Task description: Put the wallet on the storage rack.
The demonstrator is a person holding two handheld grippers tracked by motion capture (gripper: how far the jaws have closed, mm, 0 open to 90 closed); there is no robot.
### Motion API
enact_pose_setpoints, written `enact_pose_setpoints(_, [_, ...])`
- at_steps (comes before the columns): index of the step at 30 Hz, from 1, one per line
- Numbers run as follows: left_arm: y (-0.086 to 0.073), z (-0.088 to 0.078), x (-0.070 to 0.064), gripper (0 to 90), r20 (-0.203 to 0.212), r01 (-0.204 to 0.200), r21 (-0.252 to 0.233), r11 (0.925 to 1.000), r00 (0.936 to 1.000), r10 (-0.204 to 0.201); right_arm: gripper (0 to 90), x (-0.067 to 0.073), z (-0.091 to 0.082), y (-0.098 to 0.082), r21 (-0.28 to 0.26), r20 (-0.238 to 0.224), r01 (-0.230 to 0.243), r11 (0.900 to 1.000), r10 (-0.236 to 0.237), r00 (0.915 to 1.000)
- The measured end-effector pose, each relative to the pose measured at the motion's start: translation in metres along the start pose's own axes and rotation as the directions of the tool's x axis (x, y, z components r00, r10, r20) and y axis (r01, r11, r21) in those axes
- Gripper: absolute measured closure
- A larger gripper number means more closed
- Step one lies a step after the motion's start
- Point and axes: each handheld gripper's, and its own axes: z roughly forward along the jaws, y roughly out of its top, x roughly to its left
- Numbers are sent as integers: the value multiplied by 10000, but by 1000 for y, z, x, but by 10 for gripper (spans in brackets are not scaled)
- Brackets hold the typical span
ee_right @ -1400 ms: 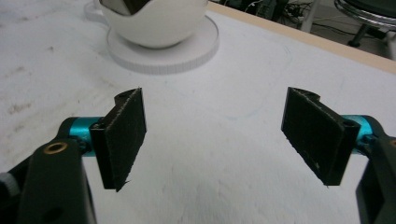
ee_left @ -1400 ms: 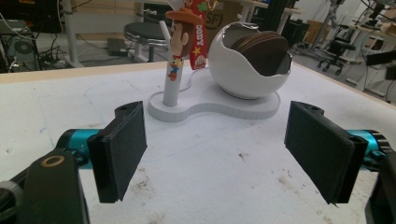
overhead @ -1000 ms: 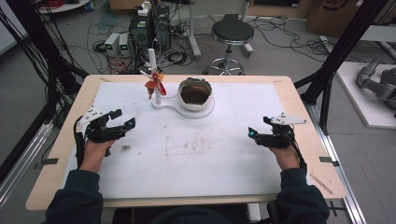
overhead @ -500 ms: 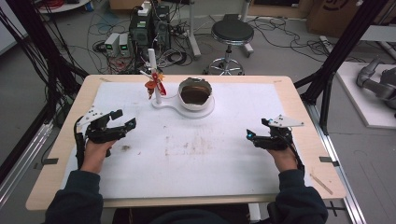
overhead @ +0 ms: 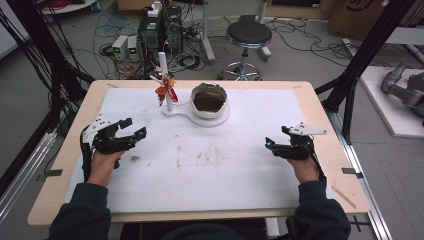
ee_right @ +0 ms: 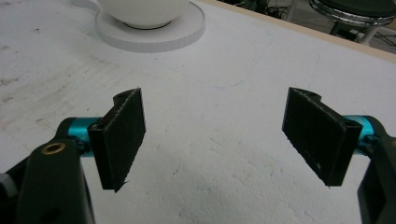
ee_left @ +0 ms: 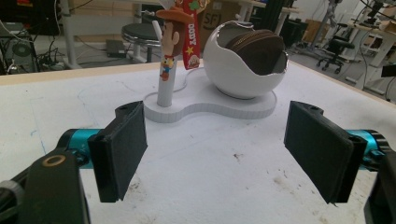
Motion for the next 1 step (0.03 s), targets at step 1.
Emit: enact_pose_setpoints(1, [0, 0, 0, 212, -4, 8, -21, 10000, 10000, -8, 217, -1, 0, 0, -22, -13, 29, 10000, -29, 10000])
